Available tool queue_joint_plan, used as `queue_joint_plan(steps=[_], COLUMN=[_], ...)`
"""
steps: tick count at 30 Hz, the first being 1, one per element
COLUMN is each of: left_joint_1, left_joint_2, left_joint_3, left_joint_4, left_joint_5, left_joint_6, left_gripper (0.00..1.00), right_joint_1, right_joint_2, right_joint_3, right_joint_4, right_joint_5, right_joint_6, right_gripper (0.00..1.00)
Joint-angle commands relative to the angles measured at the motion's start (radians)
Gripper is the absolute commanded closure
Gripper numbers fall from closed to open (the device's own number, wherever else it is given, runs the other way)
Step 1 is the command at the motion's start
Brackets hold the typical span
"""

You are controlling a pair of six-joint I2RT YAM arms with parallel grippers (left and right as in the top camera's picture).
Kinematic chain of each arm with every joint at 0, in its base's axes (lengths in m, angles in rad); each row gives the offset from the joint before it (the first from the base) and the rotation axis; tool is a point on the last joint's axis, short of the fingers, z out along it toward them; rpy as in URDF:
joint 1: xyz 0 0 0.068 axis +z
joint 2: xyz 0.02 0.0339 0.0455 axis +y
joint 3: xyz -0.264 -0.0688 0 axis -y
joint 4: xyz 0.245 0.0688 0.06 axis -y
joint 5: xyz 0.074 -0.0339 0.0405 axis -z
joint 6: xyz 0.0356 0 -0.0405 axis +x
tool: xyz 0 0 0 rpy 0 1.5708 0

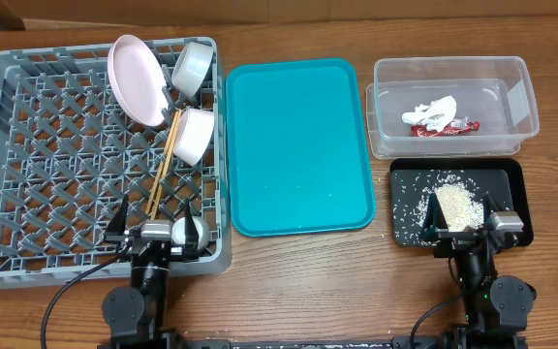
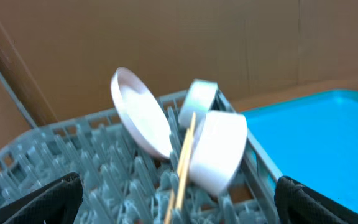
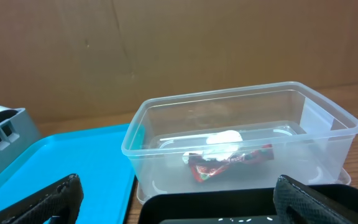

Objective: Sort waste into correct bins and load items into the dishwasher

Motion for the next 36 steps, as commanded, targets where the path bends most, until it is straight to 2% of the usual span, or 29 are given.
queue_joint_plan(steps=[1,4,36], left_joint_1=[0.005,0.005,0.005], left_joint_2=[-0.029,-0.029,-0.027], left_joint_3=[-0.007,-0.006,-0.006], left_joint_4=[-0.061,-0.085,-0.086], left_joint_5=[0.006,0.006,0.005], left_joint_6=[0.026,-0.032,-0.033], left_gripper=[0.0,0.0,0.0], right_joint_1=[-0.003,-0.003,-0.003], right_joint_2=[-0.01,-0.01,-0.01], right_joint_3=[-0.011,-0.011,-0.011], right_joint_4=[0.005,0.005,0.005], right_joint_5=[0.009,0.009,0.009], right_joint_6=[-0.002,-0.002,-0.002], right_gripper=[0.0,0.01,0.0])
